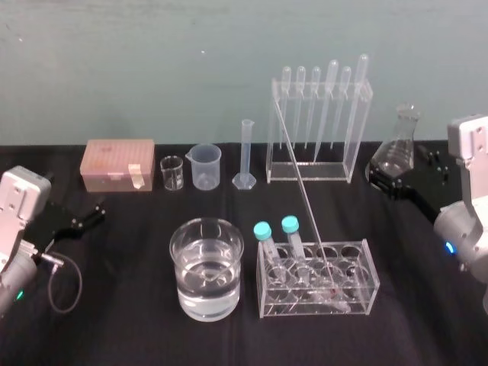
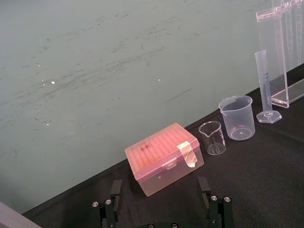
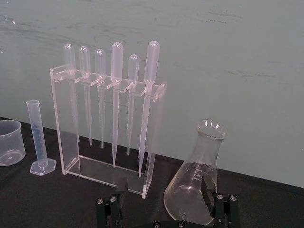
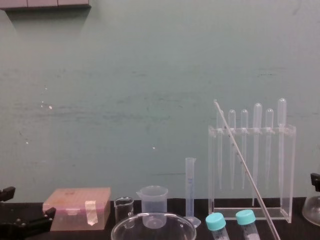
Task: Hold the thermometer with one hand and immerse one end into the beaker, then reinsert it into the test tube rack.
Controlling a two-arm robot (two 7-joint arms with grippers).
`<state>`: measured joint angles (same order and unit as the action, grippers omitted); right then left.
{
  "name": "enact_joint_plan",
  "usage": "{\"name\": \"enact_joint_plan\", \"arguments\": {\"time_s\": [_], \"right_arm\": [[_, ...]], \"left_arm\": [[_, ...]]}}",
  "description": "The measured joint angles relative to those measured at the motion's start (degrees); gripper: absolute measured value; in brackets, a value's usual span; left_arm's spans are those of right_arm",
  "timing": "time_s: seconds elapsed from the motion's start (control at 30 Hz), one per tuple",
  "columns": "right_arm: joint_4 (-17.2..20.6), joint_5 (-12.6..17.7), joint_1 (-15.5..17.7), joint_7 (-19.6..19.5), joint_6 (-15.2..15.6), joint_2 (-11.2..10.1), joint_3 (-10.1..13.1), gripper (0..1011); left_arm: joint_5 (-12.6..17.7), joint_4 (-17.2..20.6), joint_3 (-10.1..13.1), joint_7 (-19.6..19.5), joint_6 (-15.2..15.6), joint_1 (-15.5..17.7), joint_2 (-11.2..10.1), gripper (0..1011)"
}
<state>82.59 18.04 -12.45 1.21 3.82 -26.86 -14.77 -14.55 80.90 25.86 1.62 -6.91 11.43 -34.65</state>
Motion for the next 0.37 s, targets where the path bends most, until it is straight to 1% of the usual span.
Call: {"name": "enact_joint_plan", "arguments": {"time_s": [0.37], "right_arm": [[0.16, 0.09, 0.01, -0.12, -0.45, -0.01, 0.09, 1003]], "left_arm": [[0.0, 0.0, 0.0, 0.0, 0.0, 0.0, 0.0, 1008]]}}
